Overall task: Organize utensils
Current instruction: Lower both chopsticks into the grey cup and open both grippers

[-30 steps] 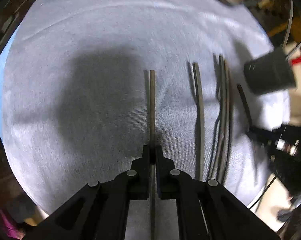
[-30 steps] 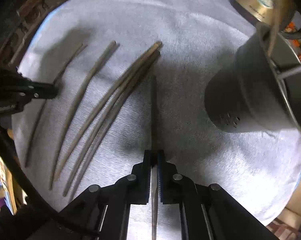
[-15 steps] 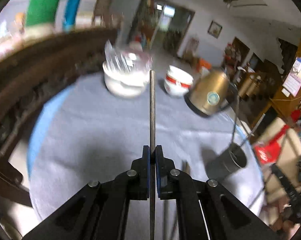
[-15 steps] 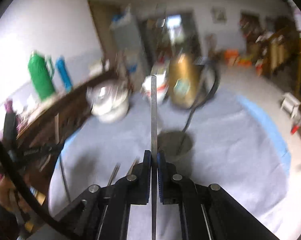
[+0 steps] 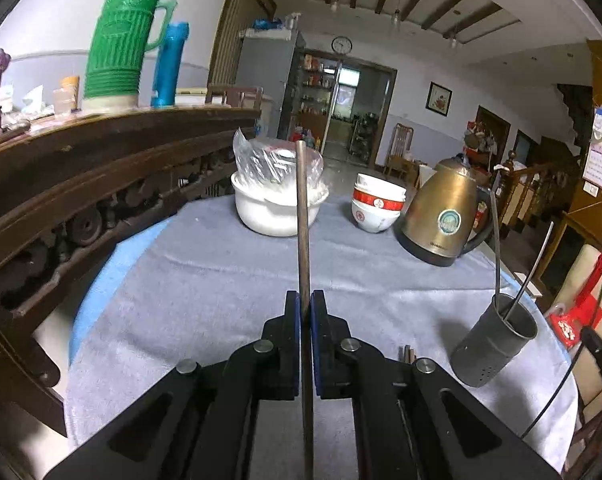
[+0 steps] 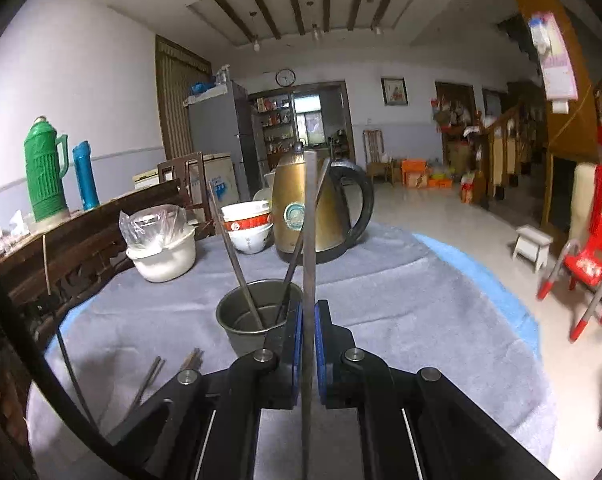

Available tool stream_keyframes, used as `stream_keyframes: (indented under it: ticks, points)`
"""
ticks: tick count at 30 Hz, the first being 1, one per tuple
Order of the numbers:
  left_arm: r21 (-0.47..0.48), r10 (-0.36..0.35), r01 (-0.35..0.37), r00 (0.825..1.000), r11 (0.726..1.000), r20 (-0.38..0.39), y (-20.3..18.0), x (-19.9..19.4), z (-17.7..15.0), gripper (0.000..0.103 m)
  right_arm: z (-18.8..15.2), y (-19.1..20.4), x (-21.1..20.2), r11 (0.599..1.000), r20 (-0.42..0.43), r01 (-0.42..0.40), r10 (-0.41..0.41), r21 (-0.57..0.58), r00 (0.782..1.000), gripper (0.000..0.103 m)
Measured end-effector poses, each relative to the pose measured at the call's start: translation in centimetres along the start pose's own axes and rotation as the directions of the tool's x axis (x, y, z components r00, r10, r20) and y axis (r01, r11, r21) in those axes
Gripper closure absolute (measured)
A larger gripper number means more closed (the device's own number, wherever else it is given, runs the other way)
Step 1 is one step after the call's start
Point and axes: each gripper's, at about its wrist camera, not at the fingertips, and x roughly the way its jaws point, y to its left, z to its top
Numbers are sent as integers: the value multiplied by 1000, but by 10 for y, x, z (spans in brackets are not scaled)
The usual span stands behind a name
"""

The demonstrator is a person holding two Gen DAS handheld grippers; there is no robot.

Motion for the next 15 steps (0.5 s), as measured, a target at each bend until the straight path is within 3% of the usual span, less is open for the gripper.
stream_keyframes:
  ticks: [15]
  points:
    - [-41, -63, 63, 998, 997, -2, 15, -49, -9, 97, -17, -27, -49, 998, -32, -26, 27, 50, 999, 96]
